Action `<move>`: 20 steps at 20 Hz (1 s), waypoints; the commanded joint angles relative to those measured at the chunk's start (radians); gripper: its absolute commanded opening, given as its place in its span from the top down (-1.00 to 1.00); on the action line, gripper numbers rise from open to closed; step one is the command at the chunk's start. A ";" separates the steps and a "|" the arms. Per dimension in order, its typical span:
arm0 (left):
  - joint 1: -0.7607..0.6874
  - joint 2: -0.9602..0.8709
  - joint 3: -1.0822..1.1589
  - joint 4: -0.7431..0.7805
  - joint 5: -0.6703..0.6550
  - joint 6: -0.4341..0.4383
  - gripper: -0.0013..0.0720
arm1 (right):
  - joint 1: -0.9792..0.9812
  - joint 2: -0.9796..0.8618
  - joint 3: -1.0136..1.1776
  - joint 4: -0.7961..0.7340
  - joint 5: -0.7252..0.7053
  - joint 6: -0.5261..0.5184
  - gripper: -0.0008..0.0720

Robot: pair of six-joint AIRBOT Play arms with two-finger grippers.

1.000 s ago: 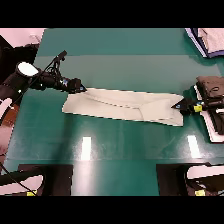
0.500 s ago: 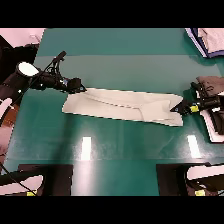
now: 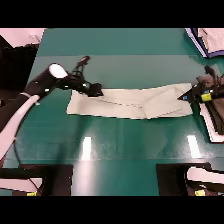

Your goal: Fold the shirts.

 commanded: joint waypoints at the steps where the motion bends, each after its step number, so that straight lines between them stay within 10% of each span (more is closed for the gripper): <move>1: -0.110 -0.155 0.136 0.004 0.029 -0.005 0.91 | 0.079 0.083 0.134 0.002 0.055 0.130 0.94; 20: -0.147 -0.417 0.377 -0.041 0.043 -0.007 0.91 | 0.771 -0.233 0.858 -0.001 0.070 0.333 0.94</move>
